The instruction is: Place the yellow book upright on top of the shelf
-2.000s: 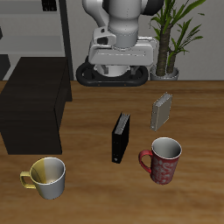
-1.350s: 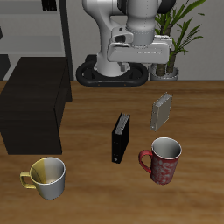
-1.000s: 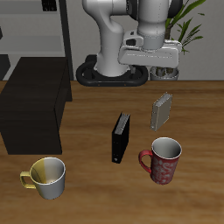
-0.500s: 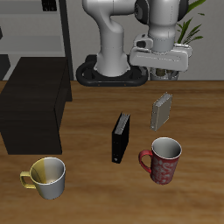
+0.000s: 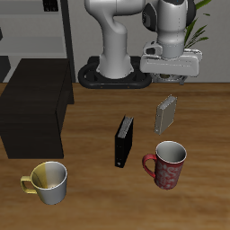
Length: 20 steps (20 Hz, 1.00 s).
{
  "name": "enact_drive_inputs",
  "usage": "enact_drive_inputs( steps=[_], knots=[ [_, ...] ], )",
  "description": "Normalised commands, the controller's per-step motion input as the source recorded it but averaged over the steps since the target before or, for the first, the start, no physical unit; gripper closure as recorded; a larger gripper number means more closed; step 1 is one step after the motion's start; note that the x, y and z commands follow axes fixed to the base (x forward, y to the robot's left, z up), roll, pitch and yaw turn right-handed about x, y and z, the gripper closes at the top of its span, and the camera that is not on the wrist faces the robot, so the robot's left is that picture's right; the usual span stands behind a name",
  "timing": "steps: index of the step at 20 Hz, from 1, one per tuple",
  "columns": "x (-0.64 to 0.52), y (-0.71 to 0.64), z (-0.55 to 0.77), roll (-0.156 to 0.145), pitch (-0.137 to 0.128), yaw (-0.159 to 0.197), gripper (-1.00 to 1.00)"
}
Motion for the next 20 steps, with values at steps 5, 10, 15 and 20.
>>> enact_drive_inputs(
  steps=[5,10,15,20],
  knots=[
    [0.09,0.00,-0.13,0.009,-0.042,-0.047,-1.00],
    [0.03,0.05,-0.18,-0.009,-0.055,-0.026,-1.00],
    [0.08,0.07,-0.29,-0.001,0.020,-0.045,-1.00],
    [0.08,0.01,-0.18,0.009,-0.007,-0.006,-1.00]
  ],
)
